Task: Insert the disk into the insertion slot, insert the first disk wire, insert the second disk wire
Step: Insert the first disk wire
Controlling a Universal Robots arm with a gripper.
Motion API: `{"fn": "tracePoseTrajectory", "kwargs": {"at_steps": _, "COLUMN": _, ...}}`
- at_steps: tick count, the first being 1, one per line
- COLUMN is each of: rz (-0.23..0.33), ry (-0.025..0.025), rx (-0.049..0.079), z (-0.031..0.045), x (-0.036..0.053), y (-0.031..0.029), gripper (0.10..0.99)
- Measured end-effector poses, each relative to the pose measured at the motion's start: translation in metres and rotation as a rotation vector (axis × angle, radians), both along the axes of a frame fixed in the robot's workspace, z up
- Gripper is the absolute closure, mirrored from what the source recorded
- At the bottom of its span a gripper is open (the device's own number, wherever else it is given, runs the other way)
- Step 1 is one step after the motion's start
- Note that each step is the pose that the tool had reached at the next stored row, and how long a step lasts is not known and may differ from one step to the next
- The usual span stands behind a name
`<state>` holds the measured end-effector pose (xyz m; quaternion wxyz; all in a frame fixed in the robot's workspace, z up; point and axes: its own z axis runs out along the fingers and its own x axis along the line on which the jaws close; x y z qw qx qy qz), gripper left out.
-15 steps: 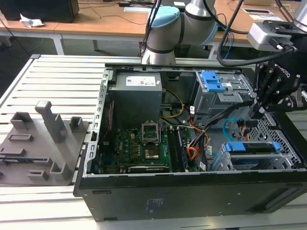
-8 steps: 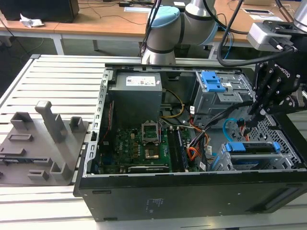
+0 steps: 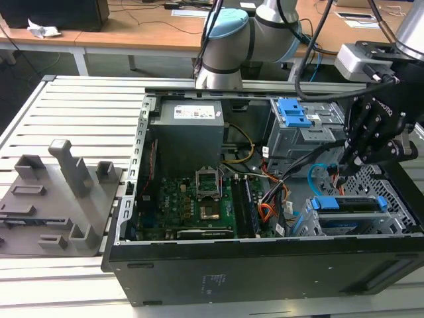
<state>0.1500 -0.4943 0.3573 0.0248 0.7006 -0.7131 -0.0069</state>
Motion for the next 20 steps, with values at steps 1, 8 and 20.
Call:
{"fn": "tracePoseTrajectory", "kwargs": {"at_steps": 1, "rz": 0.0, "ry": 0.0, "rx": -0.012, "z": -0.0023, "x": 0.0, "y": 0.0, "gripper": 0.847}}
{"fn": "tracePoseTrajectory", "kwargs": {"at_steps": 8, "rz": 0.0, "ry": 0.0, "rx": -0.022, "z": -0.0064, "x": 0.0003, "y": 0.0, "gripper": 0.847}}
{"fn": "tracePoseTrajectory", "kwargs": {"at_steps": 20, "rz": 0.0, "ry": 0.0007, "rx": -0.024, "z": -0.0065, "x": 0.0058, "y": 0.0, "gripper": 0.922}}
